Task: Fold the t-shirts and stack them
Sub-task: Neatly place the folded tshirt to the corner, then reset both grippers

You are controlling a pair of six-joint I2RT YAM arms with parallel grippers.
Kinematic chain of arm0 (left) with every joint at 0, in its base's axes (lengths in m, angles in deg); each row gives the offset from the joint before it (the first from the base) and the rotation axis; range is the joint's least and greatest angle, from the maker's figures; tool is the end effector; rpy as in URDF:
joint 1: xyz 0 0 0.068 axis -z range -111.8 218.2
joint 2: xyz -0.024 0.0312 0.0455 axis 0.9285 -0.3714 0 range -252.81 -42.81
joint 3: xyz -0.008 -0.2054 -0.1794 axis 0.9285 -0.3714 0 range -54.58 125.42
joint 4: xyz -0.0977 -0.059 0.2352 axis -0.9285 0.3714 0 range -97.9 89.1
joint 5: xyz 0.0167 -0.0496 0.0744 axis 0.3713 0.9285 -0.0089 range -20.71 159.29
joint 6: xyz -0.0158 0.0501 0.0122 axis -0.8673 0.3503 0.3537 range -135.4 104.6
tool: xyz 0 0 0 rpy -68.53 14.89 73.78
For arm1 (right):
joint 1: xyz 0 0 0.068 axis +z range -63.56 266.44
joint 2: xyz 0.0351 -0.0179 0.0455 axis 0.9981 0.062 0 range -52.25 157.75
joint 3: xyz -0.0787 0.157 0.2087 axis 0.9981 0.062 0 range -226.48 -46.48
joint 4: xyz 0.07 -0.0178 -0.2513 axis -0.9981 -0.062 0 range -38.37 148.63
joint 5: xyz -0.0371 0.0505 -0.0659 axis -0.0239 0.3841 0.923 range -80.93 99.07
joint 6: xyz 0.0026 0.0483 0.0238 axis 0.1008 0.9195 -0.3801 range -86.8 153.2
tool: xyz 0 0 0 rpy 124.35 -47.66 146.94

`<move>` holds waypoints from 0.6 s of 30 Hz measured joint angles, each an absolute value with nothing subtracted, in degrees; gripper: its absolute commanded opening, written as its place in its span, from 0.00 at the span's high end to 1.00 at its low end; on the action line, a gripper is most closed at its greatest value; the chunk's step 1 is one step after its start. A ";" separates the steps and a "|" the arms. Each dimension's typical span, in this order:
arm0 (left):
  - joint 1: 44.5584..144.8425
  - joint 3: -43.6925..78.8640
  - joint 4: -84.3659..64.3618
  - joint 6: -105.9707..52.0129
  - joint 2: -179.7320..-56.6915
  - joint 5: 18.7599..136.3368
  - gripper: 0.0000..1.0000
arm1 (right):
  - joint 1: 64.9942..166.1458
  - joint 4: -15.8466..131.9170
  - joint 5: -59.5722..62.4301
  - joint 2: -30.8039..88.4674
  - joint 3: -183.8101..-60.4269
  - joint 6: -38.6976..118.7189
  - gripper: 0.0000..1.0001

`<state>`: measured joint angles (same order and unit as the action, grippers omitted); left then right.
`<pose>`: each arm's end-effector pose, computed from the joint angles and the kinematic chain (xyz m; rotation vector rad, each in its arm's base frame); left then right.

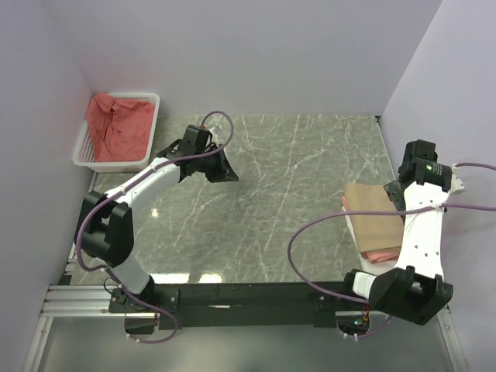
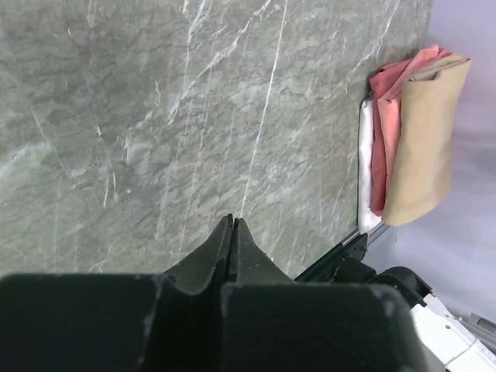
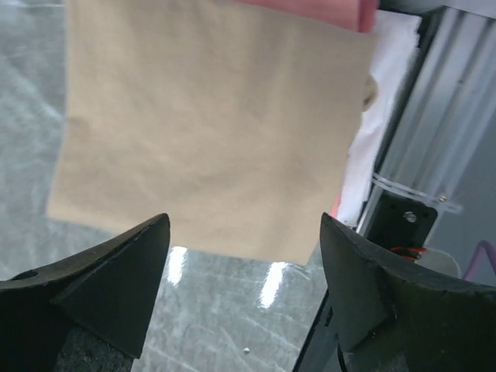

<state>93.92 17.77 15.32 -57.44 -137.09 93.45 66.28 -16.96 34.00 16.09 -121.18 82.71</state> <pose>0.3220 -0.1714 0.2655 -0.1374 2.5304 -1.0292 0.1800 -0.0822 0.3462 1.6024 2.1142 -0.4437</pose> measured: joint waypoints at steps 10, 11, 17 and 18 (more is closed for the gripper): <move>93.89 15.96 15.59 -57.38 -133.68 90.89 0.98 | 85.32 -13.92 34.92 15.12 -124.24 82.49 0.20; 93.89 15.41 15.67 -57.16 -132.43 89.84 0.98 | 88.46 -13.62 35.46 15.56 -124.57 82.95 0.20; 93.83 9.07 15.57 -56.54 -122.33 82.24 0.96 | 107.35 -8.77 38.54 16.81 -124.28 85.38 0.18; 93.83 7.59 15.59 -56.54 -120.45 80.86 0.95 | 110.15 -7.15 38.72 16.31 -123.24 85.53 0.18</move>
<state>93.83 7.59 15.59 -56.54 -120.45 80.86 110.15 -7.15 38.72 16.31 -123.24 85.53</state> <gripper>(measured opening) 0.039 0.818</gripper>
